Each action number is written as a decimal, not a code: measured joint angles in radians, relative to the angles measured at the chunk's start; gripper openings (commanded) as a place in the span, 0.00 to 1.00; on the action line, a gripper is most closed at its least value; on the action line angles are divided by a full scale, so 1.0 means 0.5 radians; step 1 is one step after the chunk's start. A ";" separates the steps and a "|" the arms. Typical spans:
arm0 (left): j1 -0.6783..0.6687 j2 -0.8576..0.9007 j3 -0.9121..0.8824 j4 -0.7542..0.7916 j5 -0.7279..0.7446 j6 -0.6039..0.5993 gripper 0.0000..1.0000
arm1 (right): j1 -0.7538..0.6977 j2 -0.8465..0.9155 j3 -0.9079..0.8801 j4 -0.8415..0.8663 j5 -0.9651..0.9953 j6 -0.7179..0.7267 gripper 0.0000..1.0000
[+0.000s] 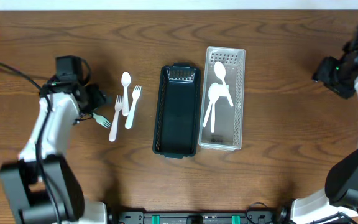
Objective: Pack container
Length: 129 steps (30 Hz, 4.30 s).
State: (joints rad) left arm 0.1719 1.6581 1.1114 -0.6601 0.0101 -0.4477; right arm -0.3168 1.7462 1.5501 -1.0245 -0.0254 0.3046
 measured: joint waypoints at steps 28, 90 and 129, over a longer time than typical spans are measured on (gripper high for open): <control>0.146 0.452 0.031 -0.169 0.440 -0.695 0.48 | -0.053 0.001 0.000 -0.026 -0.100 0.006 0.55; -1.144 -0.011 0.648 -0.468 0.278 0.524 0.65 | -0.053 0.001 0.000 -0.083 -0.108 0.007 0.56; -0.346 0.835 0.574 -0.697 0.057 1.330 0.34 | -0.053 0.001 0.000 -0.076 -0.108 0.007 0.58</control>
State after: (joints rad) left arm -0.0010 2.0758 1.3983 -1.0084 0.0387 0.2173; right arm -0.3431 1.7466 1.5501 -1.0626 -0.0792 0.3080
